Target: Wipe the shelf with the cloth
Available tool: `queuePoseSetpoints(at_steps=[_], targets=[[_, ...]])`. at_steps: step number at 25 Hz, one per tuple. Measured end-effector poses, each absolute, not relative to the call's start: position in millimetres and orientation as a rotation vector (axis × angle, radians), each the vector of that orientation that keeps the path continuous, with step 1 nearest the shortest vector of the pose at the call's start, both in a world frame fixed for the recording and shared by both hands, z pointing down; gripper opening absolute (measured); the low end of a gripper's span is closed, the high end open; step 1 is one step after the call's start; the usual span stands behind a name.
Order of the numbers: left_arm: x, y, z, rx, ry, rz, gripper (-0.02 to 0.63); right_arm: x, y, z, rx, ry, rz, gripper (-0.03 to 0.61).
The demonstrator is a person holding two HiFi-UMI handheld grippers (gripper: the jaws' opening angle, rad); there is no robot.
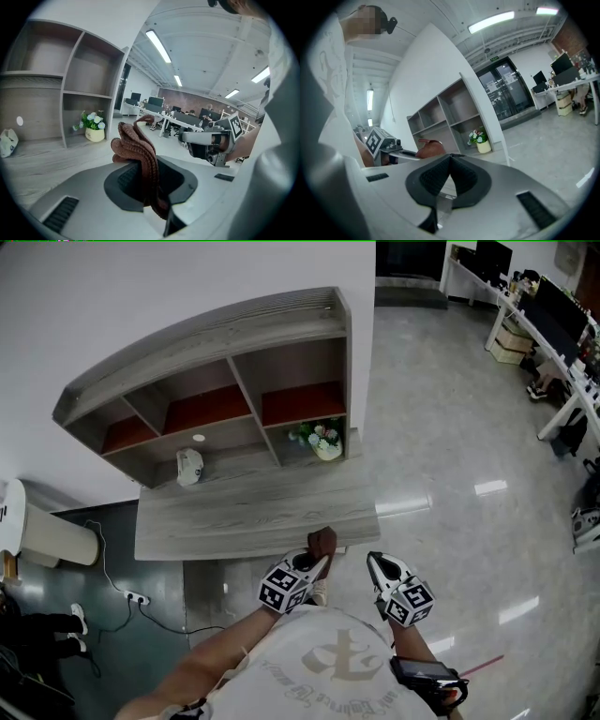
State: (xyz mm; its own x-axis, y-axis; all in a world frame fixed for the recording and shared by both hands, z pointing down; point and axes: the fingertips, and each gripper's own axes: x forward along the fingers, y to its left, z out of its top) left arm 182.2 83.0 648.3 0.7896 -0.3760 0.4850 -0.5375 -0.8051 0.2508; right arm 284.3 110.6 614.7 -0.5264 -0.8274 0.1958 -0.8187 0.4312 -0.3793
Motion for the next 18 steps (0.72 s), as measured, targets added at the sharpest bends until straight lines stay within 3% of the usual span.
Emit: queuePoseSetpoints(at_steps=[18], targets=[[174, -52, 639, 2.609, -0.650, 0.492, 0.071, 280, -8, 600, -1.670, 2.648, -0.644, 0.005]])
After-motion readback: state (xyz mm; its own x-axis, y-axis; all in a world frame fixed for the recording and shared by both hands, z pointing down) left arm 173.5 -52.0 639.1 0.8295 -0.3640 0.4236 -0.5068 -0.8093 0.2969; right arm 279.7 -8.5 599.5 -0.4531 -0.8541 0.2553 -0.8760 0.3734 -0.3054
